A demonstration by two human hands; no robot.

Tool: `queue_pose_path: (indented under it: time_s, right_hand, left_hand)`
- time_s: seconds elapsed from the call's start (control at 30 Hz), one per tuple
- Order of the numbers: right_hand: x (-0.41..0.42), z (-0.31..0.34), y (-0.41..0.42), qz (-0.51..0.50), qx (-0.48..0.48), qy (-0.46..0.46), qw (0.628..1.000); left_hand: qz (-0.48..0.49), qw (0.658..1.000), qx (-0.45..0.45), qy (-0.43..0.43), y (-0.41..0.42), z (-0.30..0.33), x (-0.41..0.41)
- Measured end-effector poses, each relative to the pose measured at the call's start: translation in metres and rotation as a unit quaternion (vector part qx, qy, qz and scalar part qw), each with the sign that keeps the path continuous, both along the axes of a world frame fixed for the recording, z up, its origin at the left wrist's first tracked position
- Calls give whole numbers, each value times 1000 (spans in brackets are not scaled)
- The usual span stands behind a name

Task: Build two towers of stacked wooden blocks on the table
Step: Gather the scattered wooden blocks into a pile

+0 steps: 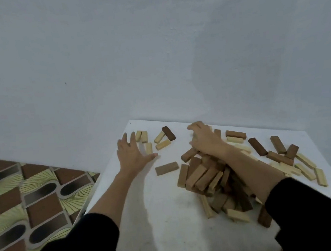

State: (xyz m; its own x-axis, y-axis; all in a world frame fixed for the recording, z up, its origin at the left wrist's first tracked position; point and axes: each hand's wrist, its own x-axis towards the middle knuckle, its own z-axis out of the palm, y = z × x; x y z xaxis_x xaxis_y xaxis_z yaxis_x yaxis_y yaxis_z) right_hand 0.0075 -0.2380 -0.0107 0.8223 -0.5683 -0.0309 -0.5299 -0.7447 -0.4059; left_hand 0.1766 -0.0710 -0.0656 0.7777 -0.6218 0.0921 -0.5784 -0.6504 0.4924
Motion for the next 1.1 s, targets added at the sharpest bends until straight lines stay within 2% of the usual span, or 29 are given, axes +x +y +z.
queue_pose_path:
  time_s: [0.23,0.37,0.5,0.67,0.77,0.97,1.1]
  right_hand:
    - [83,-22,-6,127,15,87,988]
    - [100,-36,-4,150,-29,161,975]
    - [98,-41,-8,158,28,131,978]
    - [83,-37,-5,159,-41,87,983]
    - [72,-37,0,142,-66,59,986]
    - [61,-36,15,136,-81,97,983]
    - [60,-36,22,129,-73,119,982]
  left_hand:
    - [-113,985,126,-7,-24,-5,35]
    - [-129,980,149,-33,-33,-16,36]
    - [-138,985,81,-60,-31,-25,31]
    - [-131,989,-53,-36,-23,-30,13]
    - [-128,987,-95,-12,-19,-28,1]
    - [-106,988,-111,-17,-12,-30,-11]
    - [-97,991,-58,-75,-13,-27,-15]
